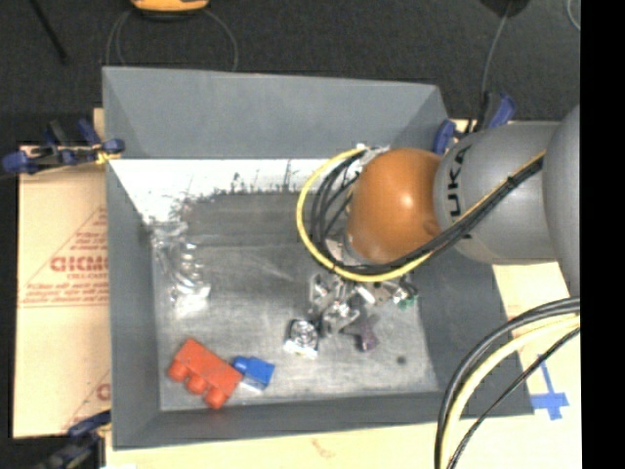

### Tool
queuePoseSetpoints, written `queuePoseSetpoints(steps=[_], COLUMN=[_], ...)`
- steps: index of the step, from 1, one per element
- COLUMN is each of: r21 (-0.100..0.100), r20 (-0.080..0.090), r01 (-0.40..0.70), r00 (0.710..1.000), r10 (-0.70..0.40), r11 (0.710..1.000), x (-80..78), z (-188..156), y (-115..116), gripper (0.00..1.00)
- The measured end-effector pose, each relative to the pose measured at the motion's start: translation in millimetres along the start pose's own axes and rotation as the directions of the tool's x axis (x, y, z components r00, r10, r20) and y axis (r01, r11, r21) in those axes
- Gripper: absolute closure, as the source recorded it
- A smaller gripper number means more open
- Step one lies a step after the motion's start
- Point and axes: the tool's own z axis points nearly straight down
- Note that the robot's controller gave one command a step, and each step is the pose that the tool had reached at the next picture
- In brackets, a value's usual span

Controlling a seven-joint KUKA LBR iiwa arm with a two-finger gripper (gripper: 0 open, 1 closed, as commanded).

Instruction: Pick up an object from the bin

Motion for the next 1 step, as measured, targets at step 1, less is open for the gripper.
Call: queuePoseSetpoints(steps=[1], r21=[0.001], r20=[0.002], r01=[-0.023], r00=[1.0], r10=[0.023], r11=[1.0], x=[16.0], z=[-135.5], y=[33.2], gripper=[1.0])
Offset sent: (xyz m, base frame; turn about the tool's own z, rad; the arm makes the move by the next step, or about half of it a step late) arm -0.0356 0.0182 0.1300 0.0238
